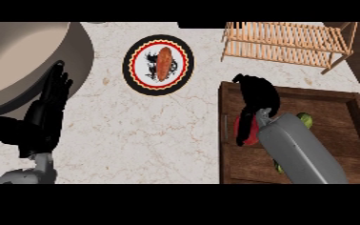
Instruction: Pick the pear from the tray and place it in the tiered shelf
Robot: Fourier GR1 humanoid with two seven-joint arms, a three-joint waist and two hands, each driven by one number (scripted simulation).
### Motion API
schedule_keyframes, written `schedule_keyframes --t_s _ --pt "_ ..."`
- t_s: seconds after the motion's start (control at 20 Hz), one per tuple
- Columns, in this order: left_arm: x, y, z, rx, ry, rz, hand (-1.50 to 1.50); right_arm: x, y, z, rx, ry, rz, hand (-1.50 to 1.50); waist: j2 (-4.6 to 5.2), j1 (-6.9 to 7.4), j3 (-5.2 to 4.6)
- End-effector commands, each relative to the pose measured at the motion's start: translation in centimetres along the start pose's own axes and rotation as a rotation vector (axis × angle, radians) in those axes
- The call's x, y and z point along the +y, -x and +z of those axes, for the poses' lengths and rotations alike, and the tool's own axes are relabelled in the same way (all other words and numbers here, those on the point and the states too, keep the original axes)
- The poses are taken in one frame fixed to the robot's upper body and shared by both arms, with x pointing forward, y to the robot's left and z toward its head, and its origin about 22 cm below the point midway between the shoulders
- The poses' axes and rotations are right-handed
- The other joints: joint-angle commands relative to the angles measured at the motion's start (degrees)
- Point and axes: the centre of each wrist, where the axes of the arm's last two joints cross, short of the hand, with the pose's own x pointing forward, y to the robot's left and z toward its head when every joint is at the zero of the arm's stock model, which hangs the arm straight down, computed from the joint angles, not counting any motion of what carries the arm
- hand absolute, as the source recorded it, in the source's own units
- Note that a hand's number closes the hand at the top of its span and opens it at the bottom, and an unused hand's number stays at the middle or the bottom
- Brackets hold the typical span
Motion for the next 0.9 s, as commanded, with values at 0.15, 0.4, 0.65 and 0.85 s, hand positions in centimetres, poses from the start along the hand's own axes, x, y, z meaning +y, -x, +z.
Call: schedule_keyframes --t_s 0.15,0.4,0.65,0.85 --pt "-1.1 0.0 1.3 -0.001 -0.015 -0.002 0.0 -0.9 -0.7 2.0 -0.022 0.097 -0.181 1.5 0.79 0.36 0.68" --pt "1.4 0.2 1.2 -0.002 -0.013 -0.001 0.0 -3.7 -1.4 6.6 -0.071 0.26 -0.378 1.5 0.51 -0.13 0.64" --pt "0.9 -0.5 0.3 -0.002 -0.016 -0.008 0.0 -9.0 -1.7 10.9 -0.077 0.46 -0.565 1.5 0.41 -0.55 0.64" --pt "-0.1 -0.6 -0.7 -0.007 -0.004 0.001 0.0 -12.5 -2.2 13.5 0.026 0.599 -0.572 1.5 0.62 -0.33 0.6"
